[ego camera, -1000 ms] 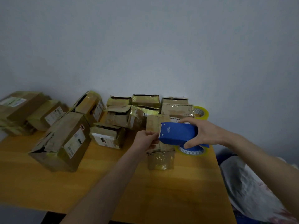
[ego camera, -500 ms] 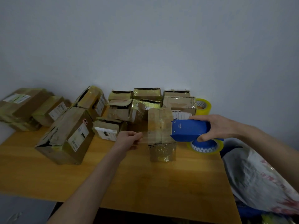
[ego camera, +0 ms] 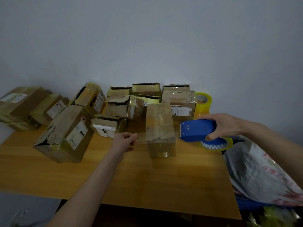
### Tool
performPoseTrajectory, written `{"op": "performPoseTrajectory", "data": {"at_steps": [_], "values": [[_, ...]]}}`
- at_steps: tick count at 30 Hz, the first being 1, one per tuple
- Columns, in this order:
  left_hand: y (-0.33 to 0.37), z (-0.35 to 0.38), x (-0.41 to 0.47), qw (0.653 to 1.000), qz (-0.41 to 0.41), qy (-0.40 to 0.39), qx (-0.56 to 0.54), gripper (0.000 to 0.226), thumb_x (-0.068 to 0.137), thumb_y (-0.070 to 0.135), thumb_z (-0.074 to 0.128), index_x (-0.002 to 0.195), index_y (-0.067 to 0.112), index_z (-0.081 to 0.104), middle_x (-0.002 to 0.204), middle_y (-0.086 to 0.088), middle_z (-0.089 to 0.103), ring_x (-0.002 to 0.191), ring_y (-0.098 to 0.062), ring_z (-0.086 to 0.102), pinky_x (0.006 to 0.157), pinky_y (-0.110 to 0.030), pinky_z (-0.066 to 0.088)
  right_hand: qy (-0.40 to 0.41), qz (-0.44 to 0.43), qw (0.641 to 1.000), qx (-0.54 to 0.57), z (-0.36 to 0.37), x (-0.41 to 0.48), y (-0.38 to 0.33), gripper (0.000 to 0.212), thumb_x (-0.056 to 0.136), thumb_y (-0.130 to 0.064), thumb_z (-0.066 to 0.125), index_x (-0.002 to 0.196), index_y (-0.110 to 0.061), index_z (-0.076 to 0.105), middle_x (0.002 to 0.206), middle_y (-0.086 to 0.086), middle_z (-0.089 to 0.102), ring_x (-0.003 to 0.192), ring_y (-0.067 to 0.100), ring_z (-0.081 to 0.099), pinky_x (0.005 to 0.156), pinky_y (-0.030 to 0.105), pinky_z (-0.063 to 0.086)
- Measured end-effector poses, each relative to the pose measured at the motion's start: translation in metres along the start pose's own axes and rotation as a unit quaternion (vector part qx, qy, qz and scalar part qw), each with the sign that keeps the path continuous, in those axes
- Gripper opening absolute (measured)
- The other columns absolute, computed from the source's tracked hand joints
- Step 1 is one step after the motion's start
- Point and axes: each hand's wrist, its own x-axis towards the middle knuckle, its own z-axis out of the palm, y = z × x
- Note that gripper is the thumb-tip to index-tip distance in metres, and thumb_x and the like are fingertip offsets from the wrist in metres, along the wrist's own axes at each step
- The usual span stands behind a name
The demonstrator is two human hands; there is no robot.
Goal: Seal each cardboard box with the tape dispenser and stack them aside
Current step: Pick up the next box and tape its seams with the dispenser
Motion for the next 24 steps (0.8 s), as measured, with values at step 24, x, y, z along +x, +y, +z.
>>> {"op": "performPoseTrajectory", "data": {"at_steps": [24], "values": [[-0.026,0.031,0.011,0.999,-0.042,0.007,0.028,0.015,0.09,0.022,0.065,0.09,0.007,0.065,0.083,-0.004,0.067,0.076,-0.011,0.061,0.058,-0.025,0.049,-0.049,0.075,0.994,-0.057,0.036,0.03,0.013,0.078,0.071,-0.038,0.077,0.138,-0.04,0.039,0.111,-0.007,0.056,0.097,0.018,0.054,0.088,0.037,0.05]]}}
